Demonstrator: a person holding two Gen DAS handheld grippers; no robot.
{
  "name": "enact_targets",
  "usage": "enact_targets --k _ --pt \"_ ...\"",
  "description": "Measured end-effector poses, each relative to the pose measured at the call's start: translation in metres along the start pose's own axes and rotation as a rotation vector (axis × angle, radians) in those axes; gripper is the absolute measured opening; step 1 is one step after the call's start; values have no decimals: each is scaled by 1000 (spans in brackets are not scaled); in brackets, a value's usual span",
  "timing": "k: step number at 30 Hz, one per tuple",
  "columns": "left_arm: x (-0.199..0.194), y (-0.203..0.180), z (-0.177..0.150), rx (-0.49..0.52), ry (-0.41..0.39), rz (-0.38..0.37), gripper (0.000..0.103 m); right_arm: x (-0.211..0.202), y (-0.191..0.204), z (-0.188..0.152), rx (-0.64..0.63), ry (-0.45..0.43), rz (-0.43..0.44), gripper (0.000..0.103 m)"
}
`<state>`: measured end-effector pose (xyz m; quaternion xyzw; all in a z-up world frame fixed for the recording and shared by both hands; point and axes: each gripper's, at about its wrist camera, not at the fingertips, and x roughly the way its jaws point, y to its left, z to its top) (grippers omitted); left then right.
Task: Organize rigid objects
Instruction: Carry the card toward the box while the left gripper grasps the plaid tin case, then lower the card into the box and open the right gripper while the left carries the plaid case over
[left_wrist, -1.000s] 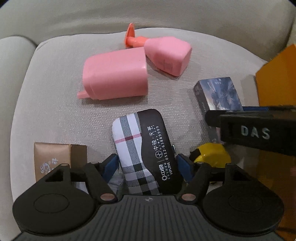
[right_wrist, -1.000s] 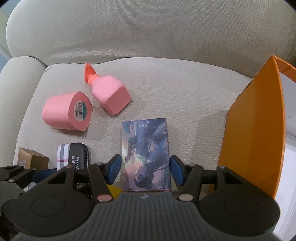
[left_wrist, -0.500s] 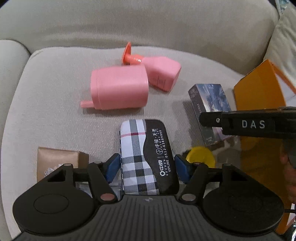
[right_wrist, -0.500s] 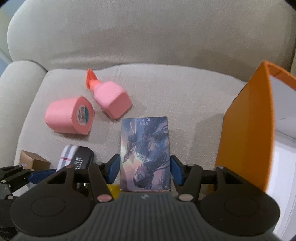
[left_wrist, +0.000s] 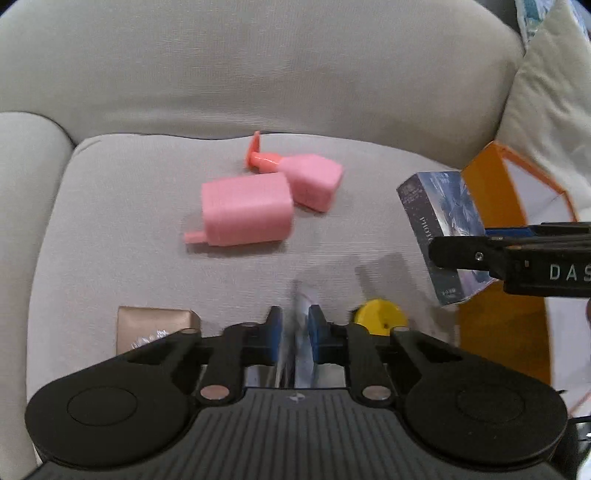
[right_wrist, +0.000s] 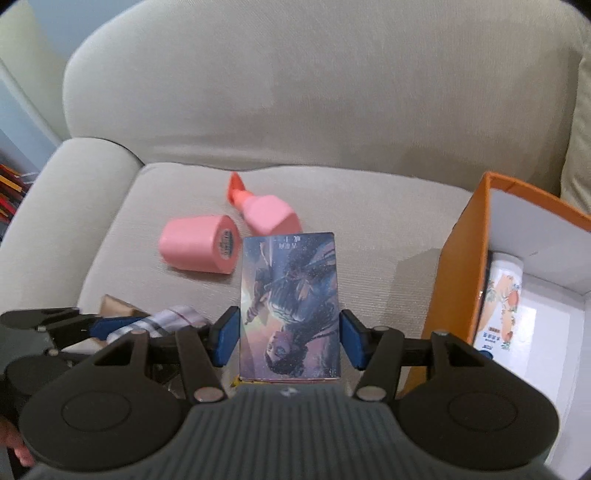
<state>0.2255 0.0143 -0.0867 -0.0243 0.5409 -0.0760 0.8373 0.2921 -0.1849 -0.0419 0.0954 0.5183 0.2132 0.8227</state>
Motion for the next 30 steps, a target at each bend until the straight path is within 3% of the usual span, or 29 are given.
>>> enact_targets --k 3,7,13,16,22,30 --pt "-1 -5 2 38 -1 36 17 -12 -4 0 3 -14 -4 59" --pt "-1 -11 -4 96 47 -1 20 -25 -6 -7 0 -27 -14 59" --pt "-10 -43 -46 334 81 -55 57 -52 -9 -31 30 -55 22 59" --pt "0 -56 -65 410 98 -29 74 -70 -16 -42 66 -92 29 59" --pt "29 -67 -78 450 134 40 79 -116 -42 -65 130 -155 -22 59" --pt "56 -76 -84 495 179 97 83 -120 -80 -104 222 -106 -114 59"
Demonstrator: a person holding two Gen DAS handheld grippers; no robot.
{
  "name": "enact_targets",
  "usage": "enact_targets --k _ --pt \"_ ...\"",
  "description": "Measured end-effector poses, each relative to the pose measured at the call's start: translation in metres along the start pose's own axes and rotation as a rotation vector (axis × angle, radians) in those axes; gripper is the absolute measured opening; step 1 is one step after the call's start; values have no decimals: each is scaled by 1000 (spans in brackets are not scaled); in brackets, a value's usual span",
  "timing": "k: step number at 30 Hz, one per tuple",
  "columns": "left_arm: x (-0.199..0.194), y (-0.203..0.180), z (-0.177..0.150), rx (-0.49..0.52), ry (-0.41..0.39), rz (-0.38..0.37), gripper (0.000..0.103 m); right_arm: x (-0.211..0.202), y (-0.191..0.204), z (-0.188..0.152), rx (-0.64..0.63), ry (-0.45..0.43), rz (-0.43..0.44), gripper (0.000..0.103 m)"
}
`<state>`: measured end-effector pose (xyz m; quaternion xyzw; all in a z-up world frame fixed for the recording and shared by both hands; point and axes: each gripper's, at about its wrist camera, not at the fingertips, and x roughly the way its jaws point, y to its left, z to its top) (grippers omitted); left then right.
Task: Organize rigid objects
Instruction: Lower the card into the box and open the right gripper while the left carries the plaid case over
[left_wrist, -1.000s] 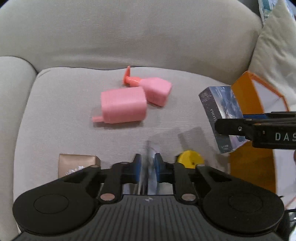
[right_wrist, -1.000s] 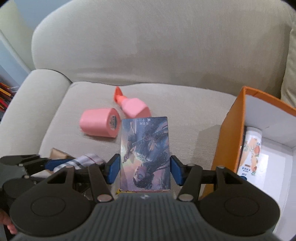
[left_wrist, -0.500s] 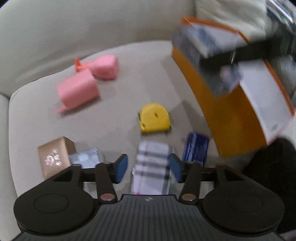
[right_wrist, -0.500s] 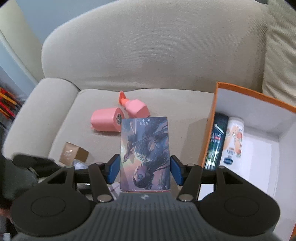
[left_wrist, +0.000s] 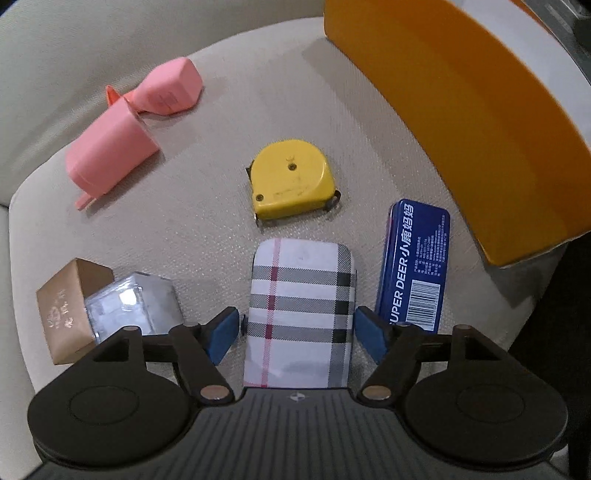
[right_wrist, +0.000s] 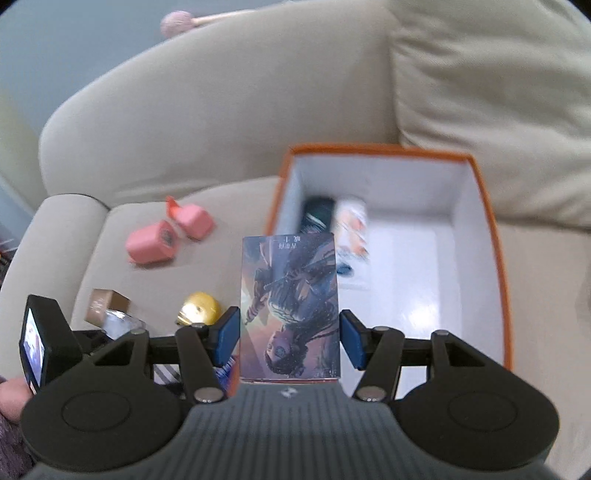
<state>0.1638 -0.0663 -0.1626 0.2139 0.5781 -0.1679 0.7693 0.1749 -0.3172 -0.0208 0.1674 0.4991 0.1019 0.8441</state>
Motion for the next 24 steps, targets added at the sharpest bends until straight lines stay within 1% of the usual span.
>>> enact_targets --k 2,5,8,11,14,16,19,21,24 --pt "3 -1 0 5 4 7 79 3 -8 -6 19 11 -10 59" --pt "6 -5 0 22 2 25 78 7 -18 -12 39 23 -6 59" --pt "1 -6 -2 2 -15 36 78 13 -25 -16 47 35 -1 59" --pt "-16 -4 -4 -40 -53 49 78 17 -31 -17 49 43 -3 59" --pt "-46 3 1 -111 -107 8 77 19 -42 -16 59 53 -2 59" --pt "-73 6 11 -147 -155 -35 77 20 -50 -14 69 61 1 59" --pt "-110 1 35 -136 -218 -83 77 20 -62 -8 76 72 8 59" --pt "-128 -8 61 -107 -244 -111 77 23 -68 -1 64 81 2 59" --pt "-137 -23 103 -82 -253 -143 78 34 -72 13 30 89 -31 59"
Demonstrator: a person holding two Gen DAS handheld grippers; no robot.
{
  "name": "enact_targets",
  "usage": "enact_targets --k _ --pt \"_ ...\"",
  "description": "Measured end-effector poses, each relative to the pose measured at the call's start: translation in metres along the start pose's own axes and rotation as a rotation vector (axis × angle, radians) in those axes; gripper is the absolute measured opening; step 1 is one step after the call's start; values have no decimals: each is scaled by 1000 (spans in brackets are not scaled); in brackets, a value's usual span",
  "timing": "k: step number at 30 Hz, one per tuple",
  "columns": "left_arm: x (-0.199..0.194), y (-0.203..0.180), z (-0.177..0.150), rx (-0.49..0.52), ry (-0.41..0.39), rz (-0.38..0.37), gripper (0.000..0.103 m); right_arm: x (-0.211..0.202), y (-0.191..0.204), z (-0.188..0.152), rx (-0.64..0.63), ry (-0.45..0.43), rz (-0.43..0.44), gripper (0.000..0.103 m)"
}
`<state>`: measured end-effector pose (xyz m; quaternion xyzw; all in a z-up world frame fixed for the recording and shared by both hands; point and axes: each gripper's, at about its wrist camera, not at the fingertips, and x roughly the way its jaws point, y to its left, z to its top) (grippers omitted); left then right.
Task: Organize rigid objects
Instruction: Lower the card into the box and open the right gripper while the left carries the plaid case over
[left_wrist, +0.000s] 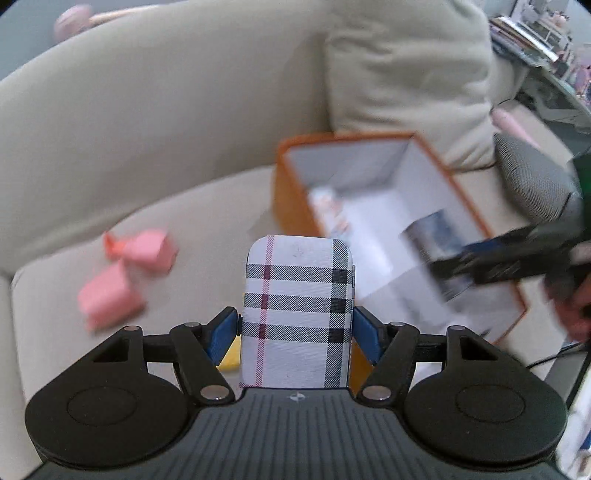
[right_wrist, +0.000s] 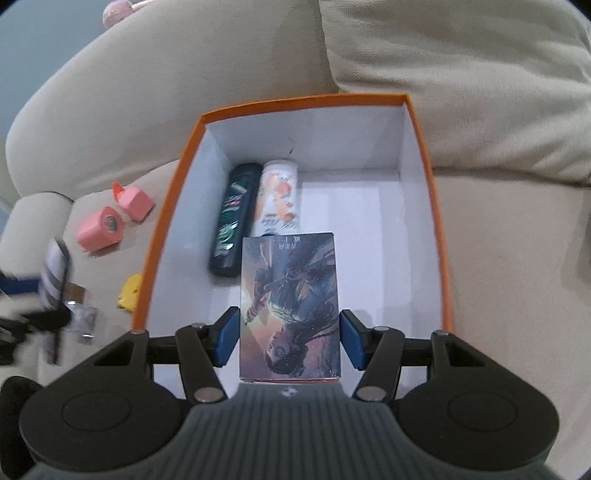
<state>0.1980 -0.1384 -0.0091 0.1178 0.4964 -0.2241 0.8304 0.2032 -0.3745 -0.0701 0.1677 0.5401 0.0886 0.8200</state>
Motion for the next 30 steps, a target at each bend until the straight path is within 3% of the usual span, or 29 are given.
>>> enact_targets --k 6,9,21,30 --pt "37 -33 59 -5 39 -21 78 27 -2 32 -22 4 -35 59" --pt "65 -43 72 -4 49 -16 78 44 -5 44 -25 22 -38 59" --pt "109 -39 104 14 48 1 78 105 -12 75 -1 61 -102 59" --pt "118 -34 110 21 40 -15 77 126 -27 84 62 49 -41 61"
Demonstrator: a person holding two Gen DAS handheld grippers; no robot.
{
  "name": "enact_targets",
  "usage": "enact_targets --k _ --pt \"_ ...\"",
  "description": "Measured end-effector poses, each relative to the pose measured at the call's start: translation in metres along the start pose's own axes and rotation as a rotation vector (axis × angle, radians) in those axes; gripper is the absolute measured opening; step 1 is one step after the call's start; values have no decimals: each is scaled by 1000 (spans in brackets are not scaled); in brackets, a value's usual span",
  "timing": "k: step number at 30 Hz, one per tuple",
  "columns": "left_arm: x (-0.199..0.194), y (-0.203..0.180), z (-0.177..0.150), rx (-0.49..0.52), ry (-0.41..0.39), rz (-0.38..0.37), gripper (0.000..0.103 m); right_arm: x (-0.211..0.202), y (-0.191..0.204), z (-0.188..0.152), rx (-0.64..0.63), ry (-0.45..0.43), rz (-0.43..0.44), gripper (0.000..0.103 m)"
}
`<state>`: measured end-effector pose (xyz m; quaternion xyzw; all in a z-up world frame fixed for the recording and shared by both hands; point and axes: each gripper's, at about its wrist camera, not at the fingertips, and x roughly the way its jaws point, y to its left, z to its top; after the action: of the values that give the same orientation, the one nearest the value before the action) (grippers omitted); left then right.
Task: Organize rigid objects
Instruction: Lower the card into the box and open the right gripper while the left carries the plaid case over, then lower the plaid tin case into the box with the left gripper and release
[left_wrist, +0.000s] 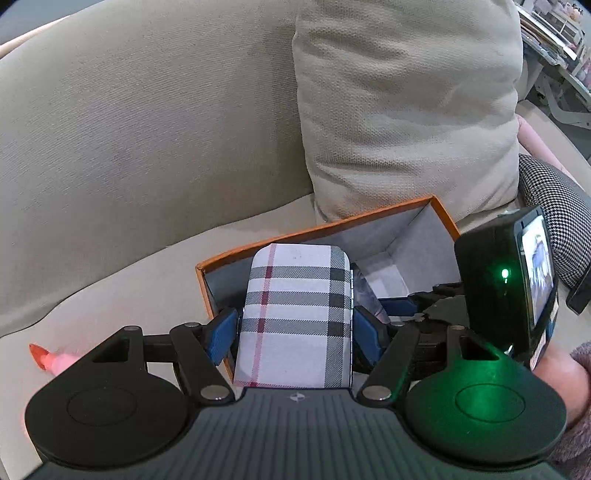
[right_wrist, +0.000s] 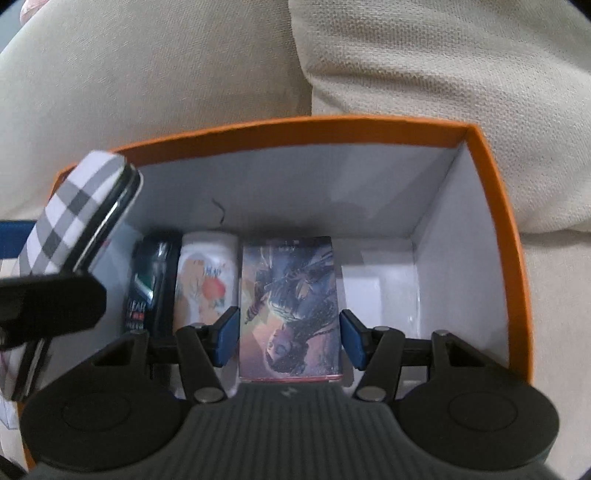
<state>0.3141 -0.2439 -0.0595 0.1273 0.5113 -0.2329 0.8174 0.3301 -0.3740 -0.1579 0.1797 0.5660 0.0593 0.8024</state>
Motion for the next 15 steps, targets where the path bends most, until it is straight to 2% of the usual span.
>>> enact_targets --k 2,4,9,14,15 --pt "1 0 0 -1 -3 -1 77 -1 -3 0 -1 7 26 60" --pt "1 1 0 -3 -7 -3 77 -6 -5 0 -28 4 41 66" --pt "3 2 -1 -8 -10 -9 77 -17 1 -9 -185 80 62 66" --pt "2 3 -2 -24 -14 -12 77 -12 12 -24 -364 140 -13 54" --pt "2 4 -2 -25 -15 -8 77 -10 13 -25 -378 140 -20 47"
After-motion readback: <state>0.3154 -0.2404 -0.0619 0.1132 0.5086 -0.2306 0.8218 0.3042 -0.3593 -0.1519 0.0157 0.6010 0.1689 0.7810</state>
